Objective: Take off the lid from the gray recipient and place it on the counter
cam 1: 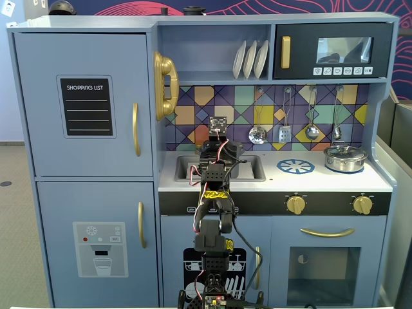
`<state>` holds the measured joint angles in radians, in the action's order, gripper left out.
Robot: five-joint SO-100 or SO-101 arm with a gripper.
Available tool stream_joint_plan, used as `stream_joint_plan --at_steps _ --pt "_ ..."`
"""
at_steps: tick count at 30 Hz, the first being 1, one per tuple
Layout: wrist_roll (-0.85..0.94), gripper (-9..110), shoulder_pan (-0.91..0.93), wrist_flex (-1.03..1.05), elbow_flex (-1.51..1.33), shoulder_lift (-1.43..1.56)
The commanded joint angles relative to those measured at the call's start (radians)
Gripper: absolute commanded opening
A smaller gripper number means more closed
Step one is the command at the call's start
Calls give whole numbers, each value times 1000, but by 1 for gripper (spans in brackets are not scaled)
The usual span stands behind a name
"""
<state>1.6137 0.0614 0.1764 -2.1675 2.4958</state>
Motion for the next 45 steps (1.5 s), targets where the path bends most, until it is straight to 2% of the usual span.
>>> stream_joint_plan --at_steps 1,28,32,36,45 --pt "6 17 3 -43 92 -58" --pt "20 13 23 -150 273 -411" --pt "23 11 21 -160 285 -434" --pt "37 0 2 -166 296 -443" --pt "29 0 -9 -175 334 -436"
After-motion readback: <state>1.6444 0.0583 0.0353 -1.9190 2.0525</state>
